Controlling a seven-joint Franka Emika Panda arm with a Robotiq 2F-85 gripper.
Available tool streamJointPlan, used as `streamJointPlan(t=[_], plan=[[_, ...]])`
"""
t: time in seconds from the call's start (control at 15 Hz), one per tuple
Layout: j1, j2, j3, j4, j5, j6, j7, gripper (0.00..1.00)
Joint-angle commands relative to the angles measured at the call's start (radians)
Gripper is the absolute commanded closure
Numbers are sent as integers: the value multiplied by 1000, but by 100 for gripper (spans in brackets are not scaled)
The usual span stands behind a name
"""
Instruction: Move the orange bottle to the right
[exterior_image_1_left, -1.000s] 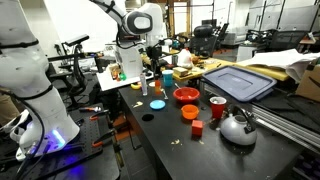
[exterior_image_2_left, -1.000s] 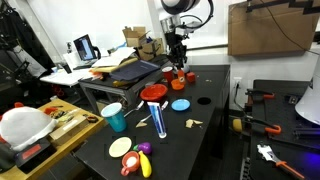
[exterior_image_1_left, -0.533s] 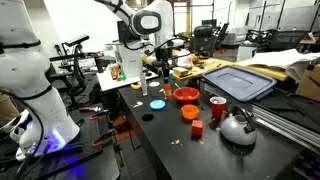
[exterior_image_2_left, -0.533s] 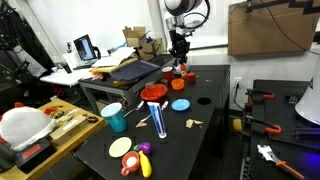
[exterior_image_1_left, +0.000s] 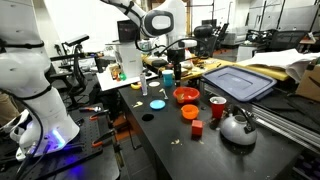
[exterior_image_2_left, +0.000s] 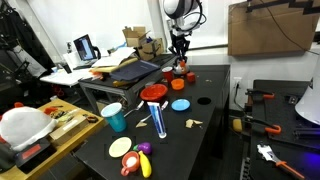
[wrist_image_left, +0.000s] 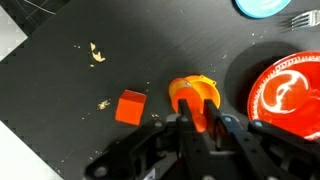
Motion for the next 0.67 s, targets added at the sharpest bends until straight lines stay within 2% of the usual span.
streamJointPlan(t=[0.0, 0.6], plan=[[-3, 51, -19, 76, -10, 8, 62, 95], [0, 132, -83, 155, -38, 72, 173, 95]])
